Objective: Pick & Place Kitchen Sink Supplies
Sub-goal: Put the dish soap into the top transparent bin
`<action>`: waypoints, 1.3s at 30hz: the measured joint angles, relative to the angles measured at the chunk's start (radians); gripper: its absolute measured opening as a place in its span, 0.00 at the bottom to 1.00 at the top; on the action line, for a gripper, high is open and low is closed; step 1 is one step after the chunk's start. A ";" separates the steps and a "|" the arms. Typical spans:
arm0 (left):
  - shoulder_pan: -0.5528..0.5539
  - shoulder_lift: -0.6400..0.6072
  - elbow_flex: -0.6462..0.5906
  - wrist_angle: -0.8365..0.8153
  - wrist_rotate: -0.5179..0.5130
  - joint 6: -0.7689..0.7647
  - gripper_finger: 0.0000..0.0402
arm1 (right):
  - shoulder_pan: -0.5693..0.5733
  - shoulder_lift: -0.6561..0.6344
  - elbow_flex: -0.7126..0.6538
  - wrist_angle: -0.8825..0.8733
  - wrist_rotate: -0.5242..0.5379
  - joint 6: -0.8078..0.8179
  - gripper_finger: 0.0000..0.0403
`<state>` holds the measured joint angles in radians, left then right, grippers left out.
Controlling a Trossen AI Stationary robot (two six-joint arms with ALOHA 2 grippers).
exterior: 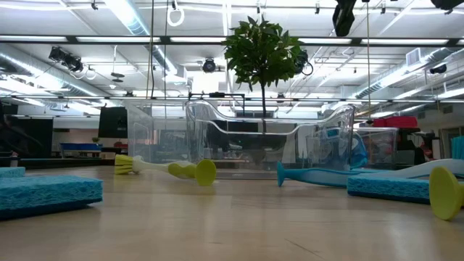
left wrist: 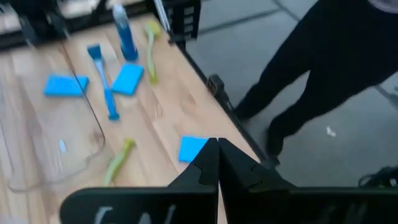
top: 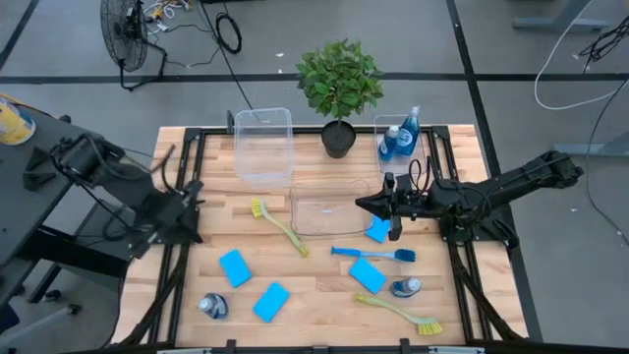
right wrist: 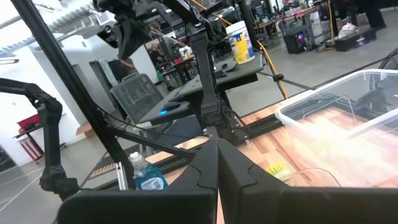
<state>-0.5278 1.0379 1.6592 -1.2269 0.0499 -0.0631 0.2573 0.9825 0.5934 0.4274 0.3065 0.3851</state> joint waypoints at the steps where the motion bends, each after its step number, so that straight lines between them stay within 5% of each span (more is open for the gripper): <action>1: 0.000 -0.007 0.000 0.010 -0.001 0.016 0.00 | 0.000 0.000 0.000 0.000 0.000 0.003 0.00; 9: 0.000 -0.033 -0.040 0.224 0.068 0.158 0.00 | 0.000 0.000 0.000 0.000 0.023 0.037 0.00; 21: 0.000 -0.204 -0.463 0.611 0.071 0.106 0.00 | 0.000 0.000 0.000 -0.001 0.044 0.052 0.00; 39: -0.014 -0.482 -0.873 0.648 0.209 -0.137 0.00 | 0.000 0.000 0.000 -0.085 -0.001 0.106 0.00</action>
<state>-0.5415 0.5561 0.7862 -0.5787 0.2588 -0.1998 0.2572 0.9821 0.5930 0.3427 0.3058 0.4915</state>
